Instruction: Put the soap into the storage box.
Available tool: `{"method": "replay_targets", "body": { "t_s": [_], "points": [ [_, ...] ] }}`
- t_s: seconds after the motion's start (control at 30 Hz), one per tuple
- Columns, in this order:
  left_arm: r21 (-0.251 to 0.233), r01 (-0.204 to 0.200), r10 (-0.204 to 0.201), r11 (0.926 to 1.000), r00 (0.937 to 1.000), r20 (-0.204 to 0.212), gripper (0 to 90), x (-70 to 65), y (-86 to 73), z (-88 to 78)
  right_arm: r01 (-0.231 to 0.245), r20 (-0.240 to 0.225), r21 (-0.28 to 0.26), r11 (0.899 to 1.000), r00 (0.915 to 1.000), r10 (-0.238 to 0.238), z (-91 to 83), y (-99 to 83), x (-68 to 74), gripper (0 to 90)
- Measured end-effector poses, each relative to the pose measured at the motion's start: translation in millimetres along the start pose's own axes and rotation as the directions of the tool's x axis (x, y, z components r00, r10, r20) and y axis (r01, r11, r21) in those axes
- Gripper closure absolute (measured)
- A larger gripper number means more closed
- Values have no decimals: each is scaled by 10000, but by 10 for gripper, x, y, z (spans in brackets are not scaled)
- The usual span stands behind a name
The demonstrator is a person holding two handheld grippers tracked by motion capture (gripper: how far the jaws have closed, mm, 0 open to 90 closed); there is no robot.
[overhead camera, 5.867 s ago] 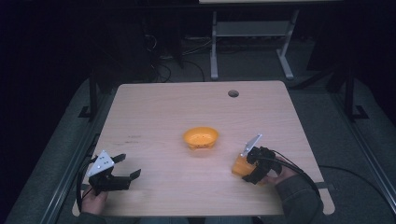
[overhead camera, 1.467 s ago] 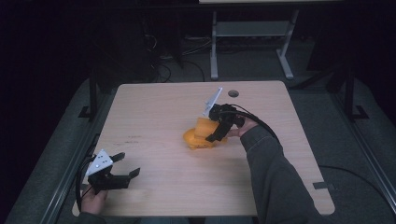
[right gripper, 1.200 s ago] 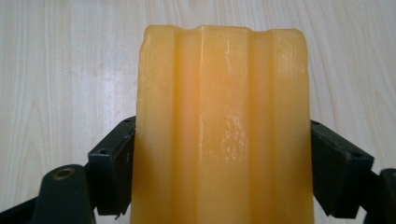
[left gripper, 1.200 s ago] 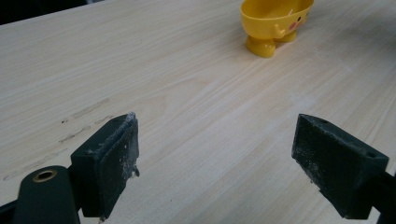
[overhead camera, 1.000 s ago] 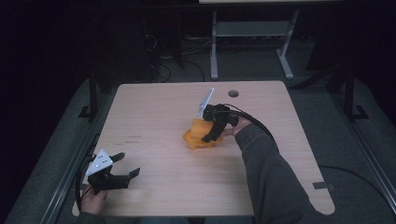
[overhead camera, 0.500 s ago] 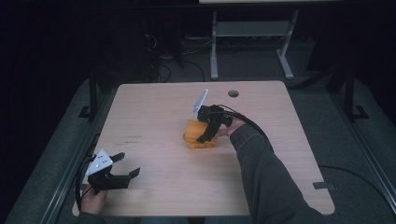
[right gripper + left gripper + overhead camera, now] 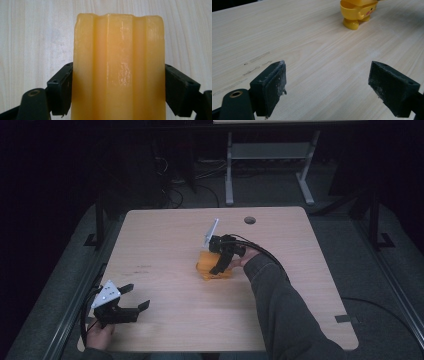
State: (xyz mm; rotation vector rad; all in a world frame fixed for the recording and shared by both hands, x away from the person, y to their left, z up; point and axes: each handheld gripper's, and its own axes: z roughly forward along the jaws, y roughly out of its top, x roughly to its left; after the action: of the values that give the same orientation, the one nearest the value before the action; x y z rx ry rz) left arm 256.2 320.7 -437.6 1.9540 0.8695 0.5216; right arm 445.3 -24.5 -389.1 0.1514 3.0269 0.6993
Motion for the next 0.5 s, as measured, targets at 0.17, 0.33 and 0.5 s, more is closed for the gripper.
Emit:
{"method": "replay_targets", "body": {
  "t_s": [0.17, 0.33, 0.5],
  "points": [
    [-15, 5, -5, 10000, 10000, -12, 143, 5, 0, -6, 38, 1, 29, 10000, 10000, -38, 19, 11, 2, 202],
    [-35, 24, -24, 10000, 10000, -13, 143, 1, 1, -8, 99, 73, -27, 9999, 9999, -99, 29, 17, 4, 201],
    [-16, -1, 1, 10000, 10000, 1, 143, 0, 1, -7, 135, 171, -85, 9999, 9998, -133, 31, 11, 17, 199]
  ]
}}
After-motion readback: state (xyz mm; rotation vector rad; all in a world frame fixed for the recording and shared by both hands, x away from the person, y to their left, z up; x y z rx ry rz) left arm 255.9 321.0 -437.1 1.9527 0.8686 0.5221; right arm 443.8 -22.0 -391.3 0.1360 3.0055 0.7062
